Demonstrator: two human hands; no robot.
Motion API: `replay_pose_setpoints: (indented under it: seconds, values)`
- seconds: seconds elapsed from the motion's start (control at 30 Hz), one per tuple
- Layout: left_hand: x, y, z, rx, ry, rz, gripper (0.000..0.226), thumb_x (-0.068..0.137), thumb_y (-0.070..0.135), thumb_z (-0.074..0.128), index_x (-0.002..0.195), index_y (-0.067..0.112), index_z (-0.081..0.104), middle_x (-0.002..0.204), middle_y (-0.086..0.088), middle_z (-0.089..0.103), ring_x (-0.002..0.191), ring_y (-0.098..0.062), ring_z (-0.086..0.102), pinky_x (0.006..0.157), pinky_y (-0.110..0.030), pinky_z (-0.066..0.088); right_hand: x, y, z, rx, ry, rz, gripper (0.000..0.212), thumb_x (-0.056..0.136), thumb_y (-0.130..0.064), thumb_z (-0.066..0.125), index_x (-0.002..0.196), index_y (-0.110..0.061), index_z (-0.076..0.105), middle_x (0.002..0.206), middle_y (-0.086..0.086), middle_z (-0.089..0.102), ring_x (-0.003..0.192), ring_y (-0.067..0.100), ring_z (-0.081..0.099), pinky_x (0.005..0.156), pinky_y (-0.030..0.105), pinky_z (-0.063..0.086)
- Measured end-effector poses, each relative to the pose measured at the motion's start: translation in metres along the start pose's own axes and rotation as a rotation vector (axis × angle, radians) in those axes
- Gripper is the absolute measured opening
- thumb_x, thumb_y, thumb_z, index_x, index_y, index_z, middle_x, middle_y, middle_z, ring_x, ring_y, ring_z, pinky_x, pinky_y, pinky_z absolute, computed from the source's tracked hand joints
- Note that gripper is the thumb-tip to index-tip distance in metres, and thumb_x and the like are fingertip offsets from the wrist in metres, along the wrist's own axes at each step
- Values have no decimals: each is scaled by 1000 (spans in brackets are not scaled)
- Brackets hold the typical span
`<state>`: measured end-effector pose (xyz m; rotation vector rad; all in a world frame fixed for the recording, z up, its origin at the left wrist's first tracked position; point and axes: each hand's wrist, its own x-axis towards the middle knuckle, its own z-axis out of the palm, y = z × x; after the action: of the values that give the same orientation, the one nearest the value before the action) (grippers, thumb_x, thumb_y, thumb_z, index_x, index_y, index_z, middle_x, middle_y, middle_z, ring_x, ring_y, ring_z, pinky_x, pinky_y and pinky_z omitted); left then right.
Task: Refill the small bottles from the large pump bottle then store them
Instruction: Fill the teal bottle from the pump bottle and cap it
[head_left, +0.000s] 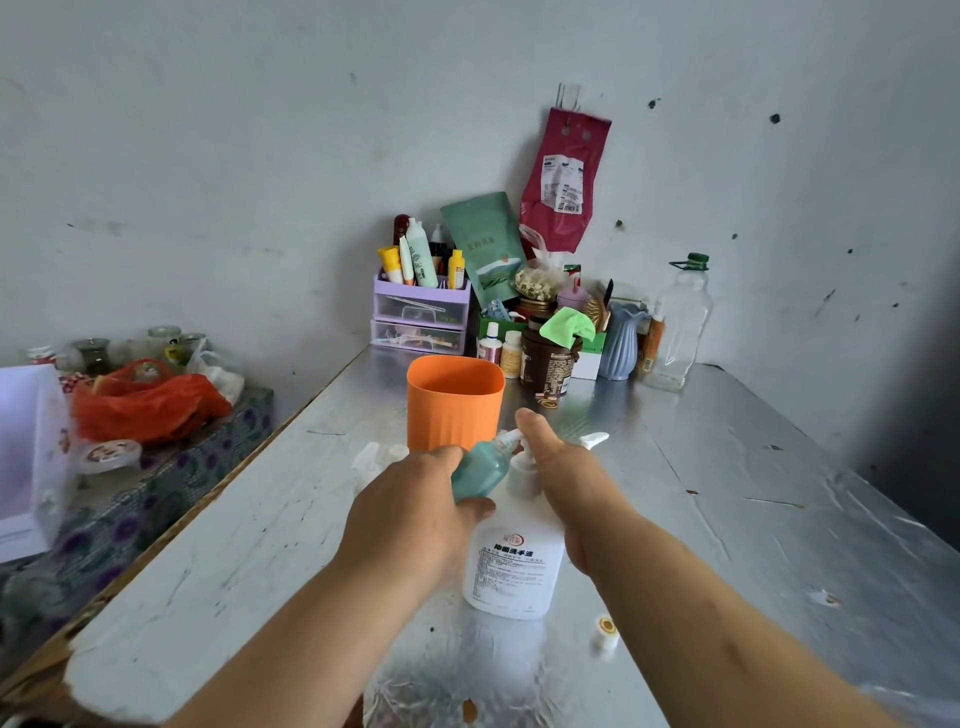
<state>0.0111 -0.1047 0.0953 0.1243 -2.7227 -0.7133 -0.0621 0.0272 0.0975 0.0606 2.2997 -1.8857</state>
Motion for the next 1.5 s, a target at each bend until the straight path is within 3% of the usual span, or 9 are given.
replay_pose_setpoints:
  seconds: [0.1, 0.3, 0.53, 0.73, 0.83, 1.07, 1.17, 1.3, 1.5]
  values:
    - [0, -1, 1, -13, 0, -2, 29, 85, 49, 65, 86, 30, 44, 91, 7, 63, 83, -18, 60, 64, -30, 43, 1, 2, -1, -7, 3, -19, 44, 85, -56, 47, 83, -15, 64, 97, 13, 67, 92, 27, 60, 85, 38, 45]
    - [0, -5, 5, -39, 16, 5, 26, 85, 48, 65, 100, 29, 55, 96, 9, 64, 85, -16, 61, 69, -31, 48, 5, 6, 1, -6, 18, 2, 50, 74, -64, 49, 88, -17, 64, 104, 14, 67, 101, 32, 62, 95, 45, 47]
    - [3, -8, 9, -25, 0, -10, 25, 86, 46, 66, 102, 30, 57, 98, 9, 64, 86, -16, 60, 69, -29, 45, 9, 14, 2, 1, -5, -20, 43, 84, -56, 51, 92, -16, 64, 82, 5, 62, 76, 23, 57, 73, 32, 44]
    - [-1, -4, 4, -21, -10, 2, 26, 86, 49, 65, 99, 29, 54, 96, 8, 64, 87, -16, 61, 73, -32, 50, 3, 4, 2, 11, -9, 66, 58, 63, -66, 53, 92, -17, 67, 97, 11, 71, 95, 31, 66, 95, 45, 50]
    - [-1, -2, 2, -14, 2, 11, 26, 86, 49, 65, 96, 29, 52, 96, 8, 63, 86, -17, 60, 70, -31, 48, 1, -1, 3, 8, -4, 42, 57, 57, -64, 52, 84, -16, 67, 92, 11, 70, 88, 29, 64, 96, 47, 47]
    - [0, -2, 2, -24, 17, 18, 26, 85, 49, 66, 97, 30, 51, 97, 8, 64, 86, -17, 60, 69, -30, 46, 2, 0, 2, -12, -7, 0, 51, 71, -61, 49, 86, -15, 65, 105, 17, 68, 103, 34, 63, 97, 48, 46]
    - [1, -3, 5, -41, 30, 24, 26, 85, 49, 66, 94, 29, 51, 93, 7, 63, 83, -17, 59, 66, -30, 44, 3, 4, 2, 1, -3, -10, 52, 68, -63, 50, 82, -16, 66, 90, 13, 69, 88, 30, 64, 92, 46, 48]
    - [2, -6, 8, -48, 45, 24, 26, 85, 49, 66, 96, 28, 54, 92, 8, 63, 84, -17, 61, 70, -32, 49, 8, 10, 1, 34, -2, -36, 42, 80, -60, 52, 82, -20, 64, 84, 5, 63, 80, 24, 58, 77, 36, 44]
    - [4, -9, 11, -31, 26, 12, 24, 85, 47, 66, 94, 28, 55, 90, 8, 63, 82, -16, 61, 68, -31, 48, 11, 16, 3, 29, 10, -61, 37, 85, -53, 50, 88, -19, 64, 85, 4, 64, 81, 23, 59, 81, 36, 48]
